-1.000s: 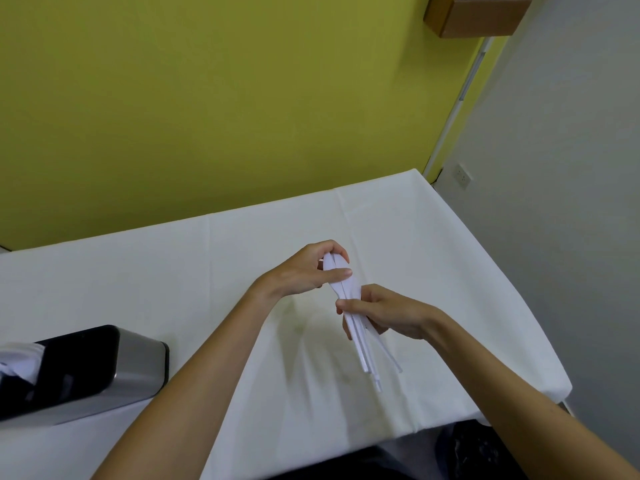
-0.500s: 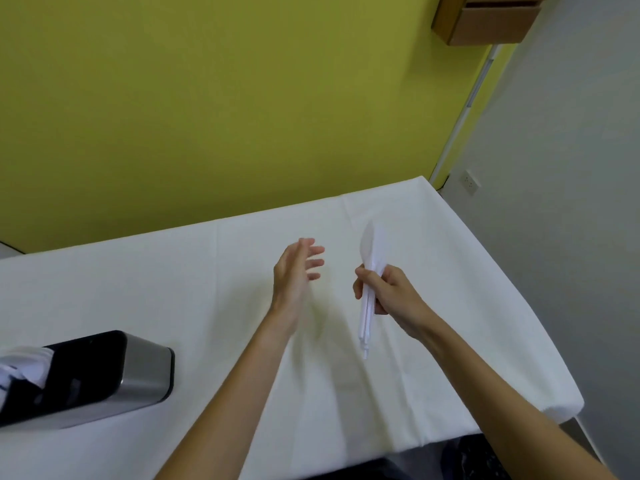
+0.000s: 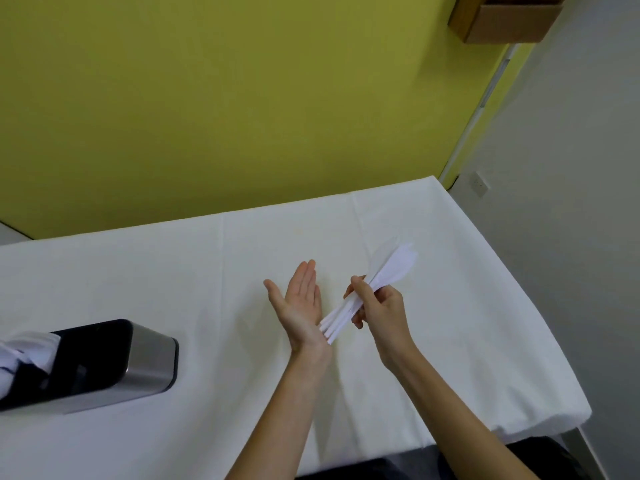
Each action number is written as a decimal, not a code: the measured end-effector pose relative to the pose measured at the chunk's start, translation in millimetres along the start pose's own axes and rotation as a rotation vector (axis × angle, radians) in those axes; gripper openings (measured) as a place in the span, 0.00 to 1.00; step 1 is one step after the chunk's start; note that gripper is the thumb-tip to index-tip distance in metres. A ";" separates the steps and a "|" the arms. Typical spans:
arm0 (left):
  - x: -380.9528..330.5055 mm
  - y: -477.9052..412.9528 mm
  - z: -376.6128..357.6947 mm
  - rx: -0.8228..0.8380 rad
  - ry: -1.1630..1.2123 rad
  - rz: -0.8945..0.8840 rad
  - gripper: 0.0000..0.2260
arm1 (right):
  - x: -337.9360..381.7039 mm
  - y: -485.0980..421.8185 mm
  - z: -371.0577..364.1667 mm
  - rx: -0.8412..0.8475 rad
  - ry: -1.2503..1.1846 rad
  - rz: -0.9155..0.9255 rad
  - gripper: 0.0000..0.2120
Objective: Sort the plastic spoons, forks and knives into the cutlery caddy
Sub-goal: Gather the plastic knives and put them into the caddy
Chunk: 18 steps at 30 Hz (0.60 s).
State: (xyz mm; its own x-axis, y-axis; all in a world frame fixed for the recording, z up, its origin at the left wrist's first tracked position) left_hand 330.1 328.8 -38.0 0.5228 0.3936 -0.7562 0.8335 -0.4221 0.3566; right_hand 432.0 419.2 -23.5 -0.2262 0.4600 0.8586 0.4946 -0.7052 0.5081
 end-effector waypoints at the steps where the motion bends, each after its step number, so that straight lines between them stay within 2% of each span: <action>1: -1.0 0.4 -1.6 0.009 -0.011 -0.011 0.34 | -2.0 1.1 0.1 -0.006 -0.016 -0.005 0.15; 7: -5.7 12.2 -14.7 0.109 -0.150 -0.104 0.33 | -3.4 1.9 3.7 -0.108 -0.074 -0.002 0.17; 11: -25.2 10.3 -12.1 0.123 -0.194 -0.167 0.34 | 0.8 -0.2 -5.2 -0.086 -0.050 0.016 0.18; 15: -92.8 -3.7 1.1 0.111 -0.266 -0.360 0.27 | 18.6 -4.9 -23.7 -0.055 -0.023 0.072 0.17; 18: -169.6 -10.9 23.8 0.078 -0.298 -0.536 0.24 | 35.7 -2.5 -61.8 0.014 0.017 0.132 0.18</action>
State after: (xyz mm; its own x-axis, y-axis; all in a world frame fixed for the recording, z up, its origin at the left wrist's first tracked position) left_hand 228.1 247.3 73.3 -0.0472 0.3273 -0.9438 0.9451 -0.2912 -0.1482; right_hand 370.8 404.0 10.1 -0.1725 0.3547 0.9189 0.5330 -0.7509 0.3899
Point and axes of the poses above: each hand's wrist, its own y-axis away from the middle knuckle, its own z-axis out of the back of the hand, x = y × z, the point moved 10 cm from there along -y, towards the middle knuckle, and after that the axes turned 10 degrees about -z, right-handed, at the moved point
